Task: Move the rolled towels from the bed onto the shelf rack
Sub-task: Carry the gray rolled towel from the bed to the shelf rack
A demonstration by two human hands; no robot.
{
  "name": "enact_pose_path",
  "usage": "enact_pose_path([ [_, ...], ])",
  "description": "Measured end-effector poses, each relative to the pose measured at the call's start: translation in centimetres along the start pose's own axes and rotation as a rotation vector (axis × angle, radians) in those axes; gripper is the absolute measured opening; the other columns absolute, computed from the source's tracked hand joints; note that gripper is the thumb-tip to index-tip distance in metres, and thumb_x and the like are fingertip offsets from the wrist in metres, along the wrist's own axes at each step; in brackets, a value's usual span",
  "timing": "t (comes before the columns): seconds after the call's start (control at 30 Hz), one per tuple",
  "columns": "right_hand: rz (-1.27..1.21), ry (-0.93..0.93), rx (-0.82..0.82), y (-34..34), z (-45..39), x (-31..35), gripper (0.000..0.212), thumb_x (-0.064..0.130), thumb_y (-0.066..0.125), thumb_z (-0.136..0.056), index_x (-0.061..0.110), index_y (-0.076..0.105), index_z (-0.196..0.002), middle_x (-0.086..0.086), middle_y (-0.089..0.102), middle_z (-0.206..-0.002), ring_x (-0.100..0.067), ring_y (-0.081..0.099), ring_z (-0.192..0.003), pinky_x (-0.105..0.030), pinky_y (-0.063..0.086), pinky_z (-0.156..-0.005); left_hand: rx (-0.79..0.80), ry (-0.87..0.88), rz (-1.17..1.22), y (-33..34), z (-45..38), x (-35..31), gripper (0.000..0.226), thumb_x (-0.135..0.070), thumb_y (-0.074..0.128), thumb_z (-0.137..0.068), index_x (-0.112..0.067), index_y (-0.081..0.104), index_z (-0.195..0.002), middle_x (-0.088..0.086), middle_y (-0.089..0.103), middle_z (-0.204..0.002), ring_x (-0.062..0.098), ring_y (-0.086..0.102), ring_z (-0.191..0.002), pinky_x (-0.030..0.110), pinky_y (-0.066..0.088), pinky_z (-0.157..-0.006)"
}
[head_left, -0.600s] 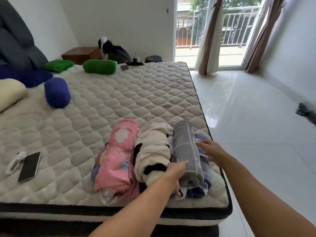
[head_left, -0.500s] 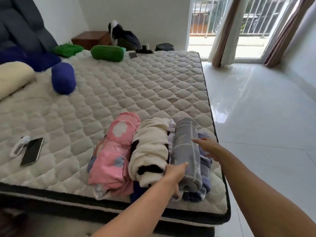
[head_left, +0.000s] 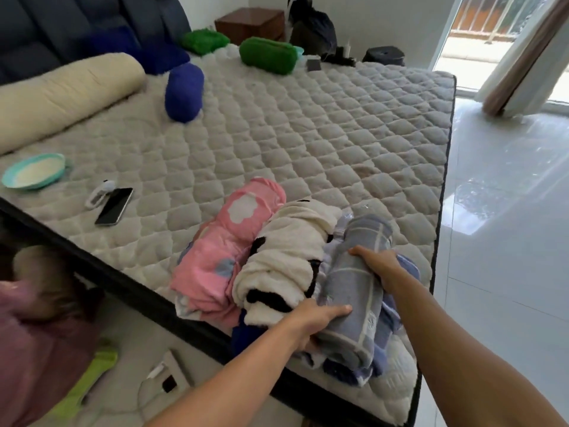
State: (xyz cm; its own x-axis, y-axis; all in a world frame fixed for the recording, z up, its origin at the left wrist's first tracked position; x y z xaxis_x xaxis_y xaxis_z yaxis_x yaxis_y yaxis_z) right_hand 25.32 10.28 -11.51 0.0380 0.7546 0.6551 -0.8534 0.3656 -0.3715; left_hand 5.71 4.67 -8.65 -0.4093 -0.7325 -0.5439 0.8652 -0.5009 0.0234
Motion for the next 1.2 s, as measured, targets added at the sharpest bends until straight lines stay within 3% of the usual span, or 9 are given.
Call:
enact_pose_path([
  [0.13,-0.010,-0.147,-0.029,-1.2,3.1,3.3,0.094,0.042,0.078,-0.067,0.010,0.028,-0.140,-0.017,0.046,-0.132,-0.035,0.052,-0.112,-0.042,0.046,-0.082,0.042,0.049,-0.022,0.2,2.0,-0.9,0.059,-0.039,0.077,-0.075,-0.012,0.052,-0.121,0.003,0.063,-0.115,0.021,0.061,-0.102,0.036,0.054,-0.079],
  [0.2,-0.049,-0.220,-0.020,-1.6,5.7,5.1,0.090,0.044,0.077,-0.065,0.015,0.030,-0.136,-0.013,0.048,-0.122,-0.033,0.053,-0.105,-0.047,0.049,-0.086,0.074,0.085,-0.054,-0.4,3.6,-1.4,0.049,-0.040,0.076,-0.076,-0.015,0.054,-0.112,0.001,0.065,-0.108,0.021,0.062,-0.103,0.038,0.053,-0.088],
  [0.37,-0.074,-0.447,0.035,-0.3,13.9,9.3,0.086,0.042,0.078,-0.065,0.019,0.031,-0.133,-0.008,0.050,-0.114,-0.029,0.056,-0.099,-0.048,0.051,-0.086,0.140,0.179,-0.150,-4.0,9.4,-1.4,0.059,-0.040,0.073,-0.079,-0.016,0.050,-0.128,0.001,0.064,-0.121,0.022,0.061,-0.111,0.048,0.053,-0.094],
  [0.43,-0.045,-0.562,0.072,2.0,17.9,10.9,0.080,0.040,0.079,-0.066,0.018,0.035,-0.129,-0.008,0.052,-0.112,-0.027,0.056,-0.096,-0.043,0.050,-0.082,0.091,0.235,-0.180,-6.3,12.4,-0.5,0.056,-0.038,0.072,-0.081,-0.020,0.047,-0.128,-0.005,0.060,-0.117,0.019,0.058,-0.110,0.044,0.054,-0.089],
  [0.53,0.036,-0.714,0.172,7.5,24.7,12.4,0.081,0.044,0.081,-0.060,0.019,0.040,-0.126,-0.005,0.055,-0.115,-0.026,0.056,-0.101,-0.043,0.050,-0.086,0.001,0.284,-0.186,-10.7,16.8,3.0,0.068,-0.042,0.071,-0.080,-0.027,0.039,-0.138,-0.004,0.055,-0.132,0.025,0.050,-0.126,0.053,0.047,-0.098],
  [0.73,0.191,-0.907,0.524,21.6,41.0,10.8,0.082,0.039,0.079,-0.068,0.020,0.035,-0.134,-0.001,0.051,-0.117,-0.018,0.053,-0.094,-0.034,0.045,-0.077,-0.181,0.461,0.295,-20.5,26.1,14.3,0.059,-0.039,0.079,-0.071,-0.032,0.052,-0.124,-0.006,0.064,-0.124,0.019,0.058,-0.118,0.059,0.047,-0.097],
  [0.87,0.316,-1.031,0.760,31.1,51.9,7.1,0.091,0.040,0.082,-0.065,0.019,0.033,-0.139,-0.002,0.052,-0.124,-0.020,0.055,-0.101,-0.036,0.046,-0.081,-0.411,0.598,0.562,-24.9,33.0,23.1,0.031,-0.018,0.071,-0.084,-0.031,0.057,-0.108,-0.014,0.068,-0.109,0.005,0.062,-0.096,0.039,0.054,-0.085],
  [1.03,0.454,-1.185,1.110,39.9,65.9,-0.8,0.090,0.047,0.076,-0.073,0.019,0.029,-0.144,0.007,0.045,-0.136,-0.016,0.046,-0.118,-0.019,0.037,-0.089,-0.718,0.630,0.793,-30.2,40.2,36.5,0.063,-0.026,0.082,-0.062,-0.032,0.054,-0.118,-0.008,0.064,-0.126,0.018,0.057,-0.119,0.053,0.048,-0.096],
  [1.2,0.715,-1.192,1.468,47.3,76.8,-10.9,0.094,0.051,0.076,-0.072,0.020,0.027,-0.146,-0.002,0.050,-0.138,-0.020,0.056,-0.114,-0.036,0.049,-0.092,-0.874,0.711,1.095,-31.5,47.7,48.0,0.045,-0.023,0.075,-0.075,-0.028,0.057,-0.116,-0.003,0.066,-0.121,0.019,0.060,-0.112,0.055,0.047,-0.097],
])
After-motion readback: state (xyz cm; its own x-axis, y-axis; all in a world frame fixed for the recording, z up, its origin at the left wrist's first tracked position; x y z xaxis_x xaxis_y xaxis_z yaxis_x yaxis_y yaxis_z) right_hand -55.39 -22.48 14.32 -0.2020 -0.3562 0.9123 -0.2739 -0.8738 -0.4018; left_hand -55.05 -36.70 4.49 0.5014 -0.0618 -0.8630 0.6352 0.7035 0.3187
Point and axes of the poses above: each hand's wrist, its own z-axis away from the middle knuckle, its own y-axis out of the palm, x = y × z, the point moved 6 cm from there along -z, towards the middle knuckle
